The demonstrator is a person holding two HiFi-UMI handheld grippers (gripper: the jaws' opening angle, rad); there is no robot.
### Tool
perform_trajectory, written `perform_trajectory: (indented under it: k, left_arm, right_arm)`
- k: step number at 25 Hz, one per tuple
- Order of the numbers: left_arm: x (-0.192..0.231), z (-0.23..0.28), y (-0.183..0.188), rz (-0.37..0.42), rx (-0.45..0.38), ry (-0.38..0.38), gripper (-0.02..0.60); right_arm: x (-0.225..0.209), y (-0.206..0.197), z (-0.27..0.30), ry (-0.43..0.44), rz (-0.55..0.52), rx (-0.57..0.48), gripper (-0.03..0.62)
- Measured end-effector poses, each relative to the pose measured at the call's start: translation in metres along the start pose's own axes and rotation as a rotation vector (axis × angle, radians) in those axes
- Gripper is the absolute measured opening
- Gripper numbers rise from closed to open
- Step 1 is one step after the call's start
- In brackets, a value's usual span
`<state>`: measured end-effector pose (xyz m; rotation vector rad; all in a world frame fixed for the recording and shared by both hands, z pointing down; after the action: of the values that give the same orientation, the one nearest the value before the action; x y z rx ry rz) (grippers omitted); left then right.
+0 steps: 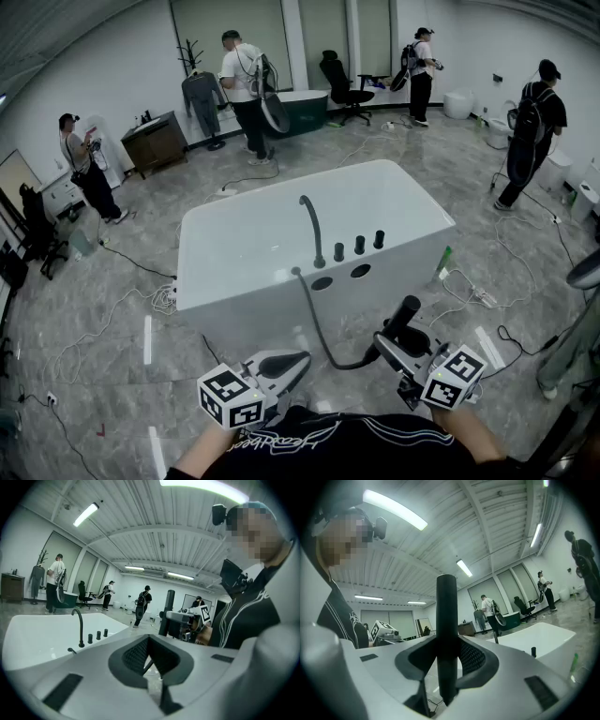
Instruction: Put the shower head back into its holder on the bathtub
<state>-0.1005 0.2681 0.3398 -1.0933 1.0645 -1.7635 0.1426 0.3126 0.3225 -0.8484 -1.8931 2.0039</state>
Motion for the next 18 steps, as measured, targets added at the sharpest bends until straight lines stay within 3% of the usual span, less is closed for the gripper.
perform_trajectory:
  k: [4,9,16,18]
  left_arm:
    - [0.002,-0.002,-0.004,-0.003,0.003,0.001,0.005]
    - [-0.001,0.003,-0.006,-0.008,-0.029,-0.054,0.005]
    - [0.006,0.008,-0.015,-0.005,0.005,-0.036,0.009]
    - [0.008,0.009,-0.018,-0.020,0.010,-0.051,0.048]
  right_arm:
    - [0.003,-0.001,0.003,0.003,-0.006,0.001,0.138]
    - [0.003,-0.002,0.005,0.019,0.023,0.001,0.138]
    - [0.001,-0.001,0.005,0.023,0.088,0.002,0.138]
    - [0.000,0.000,0.006,0.022,0.115,-0.010,0.138]
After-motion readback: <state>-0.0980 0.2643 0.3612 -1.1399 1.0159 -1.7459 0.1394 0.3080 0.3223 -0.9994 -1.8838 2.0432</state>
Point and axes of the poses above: the fingertips, and each gripper's own axes: z forward along the fingers, x to its left, y out of its top, the point moved 7 cm from there along -z, backward along the fingers, and after that the axes turned 2 degrees about -z, right-handed, at the moved point
